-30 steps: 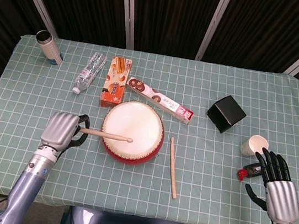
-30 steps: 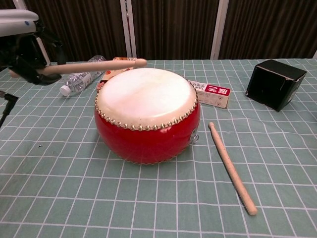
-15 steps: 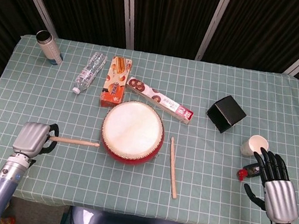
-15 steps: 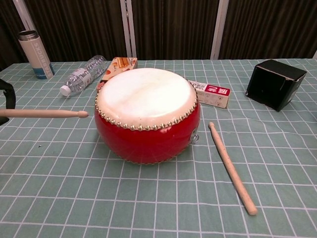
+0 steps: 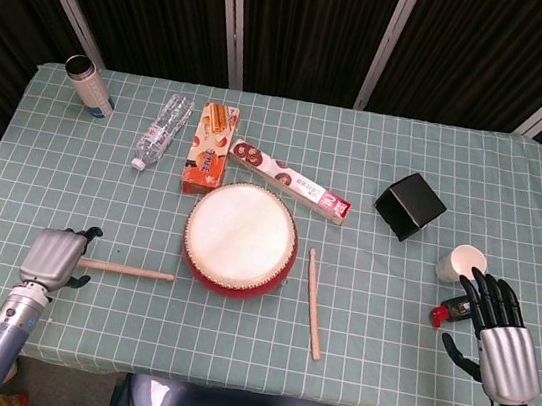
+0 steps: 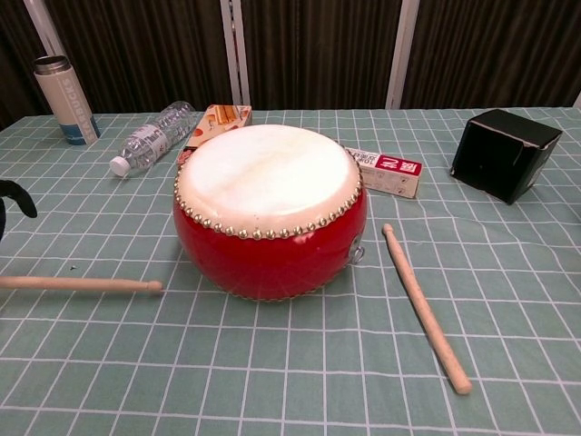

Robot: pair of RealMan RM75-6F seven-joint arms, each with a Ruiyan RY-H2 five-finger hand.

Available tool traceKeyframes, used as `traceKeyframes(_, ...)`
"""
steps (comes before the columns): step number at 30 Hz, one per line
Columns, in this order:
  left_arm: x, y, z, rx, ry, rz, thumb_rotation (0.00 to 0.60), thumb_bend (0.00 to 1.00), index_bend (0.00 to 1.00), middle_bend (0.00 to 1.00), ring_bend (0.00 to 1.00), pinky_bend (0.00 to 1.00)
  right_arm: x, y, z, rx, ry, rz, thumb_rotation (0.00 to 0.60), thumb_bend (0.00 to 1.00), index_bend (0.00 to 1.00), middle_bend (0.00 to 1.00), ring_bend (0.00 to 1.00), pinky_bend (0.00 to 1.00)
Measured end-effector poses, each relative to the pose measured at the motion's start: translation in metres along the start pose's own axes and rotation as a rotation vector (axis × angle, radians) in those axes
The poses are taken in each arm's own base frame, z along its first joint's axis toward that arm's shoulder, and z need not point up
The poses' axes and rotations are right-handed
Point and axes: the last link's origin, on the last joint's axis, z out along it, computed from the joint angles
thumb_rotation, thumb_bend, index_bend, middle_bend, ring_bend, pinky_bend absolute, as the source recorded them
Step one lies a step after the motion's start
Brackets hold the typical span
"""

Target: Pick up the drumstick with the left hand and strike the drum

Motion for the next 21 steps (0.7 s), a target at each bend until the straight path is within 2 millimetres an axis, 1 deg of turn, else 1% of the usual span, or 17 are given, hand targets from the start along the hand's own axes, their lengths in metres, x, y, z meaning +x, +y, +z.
traceKeyframes(4, 0.001, -0.001, -0.003, 0.010, -0.009, -0.009, 0.600, 0.07, 0.17, 0.23, 0.25, 0.46, 0.000, 0.000, 0.000, 0.003, 0.001, -0.001, 0.600, 0.30, 0.00, 0.00, 0.00, 0.07)
traceKeyframes(8, 0.005, -0.006, -0.009, 0.019, 0.007, -0.037, 0.600, 0.05, 0.10, 0.13, 0.16, 0.33, 0.000, 0.000, 0.001, 0.002, 0.000, -0.004, 0.600, 0.30, 0.00, 0.00, 0.00, 0.07)
traceKeyframes(10, 0.007, -0.010, -0.014, 0.021, 0.029, -0.067, 0.600, 0.04, 0.04, 0.06, 0.08, 0.22, -0.001, 0.000, 0.001, 0.001, -0.001, -0.007, 0.600, 0.30, 0.00, 0.00, 0.00, 0.07)
traceKeyframes(11, 0.009, -0.012, -0.016, 0.022, 0.044, -0.081, 0.600, 0.02, 0.02, 0.03, 0.04, 0.15, -0.001, 0.000, 0.001, -0.001, -0.003, -0.009, 0.600, 0.30, 0.00, 0.00, 0.00, 0.07)
traceKeyframes(12, 0.011, -0.016, -0.020, 0.022, 0.067, -0.099, 0.600, 0.01, 0.00, 0.01, 0.01, 0.08, -0.001, 0.001, 0.001, -0.002, -0.004, -0.011, 0.600, 0.30, 0.00, 0.00, 0.00, 0.07)
traceKeyframes(14, 0.013, -0.023, -0.027, 0.020, 0.108, -0.119, 0.600, 0.00, 0.00, 0.00, 0.00, 0.01, -0.001, 0.001, 0.000, -0.008, -0.008, -0.013, 0.600, 0.30, 0.00, 0.00, 0.00, 0.07)
traceKeyframes(19, 0.014, -0.052, -0.051, 0.015, 0.201, -0.168, 0.600, 0.00, 0.00, 0.00, 0.00, 0.00, -0.001, 0.000, 0.000, -0.009, -0.008, -0.017, 0.600, 0.30, 0.00, 0.00, 0.00, 0.07)
traceKeyframes(21, 0.014, -0.064, -0.060, 0.015, 0.244, -0.156, 0.600, 0.00, 0.00, 0.00, 0.00, 0.00, -0.002, 0.001, 0.000, -0.012, -0.011, -0.022, 0.600, 0.30, 0.00, 0.00, 0.00, 0.07)
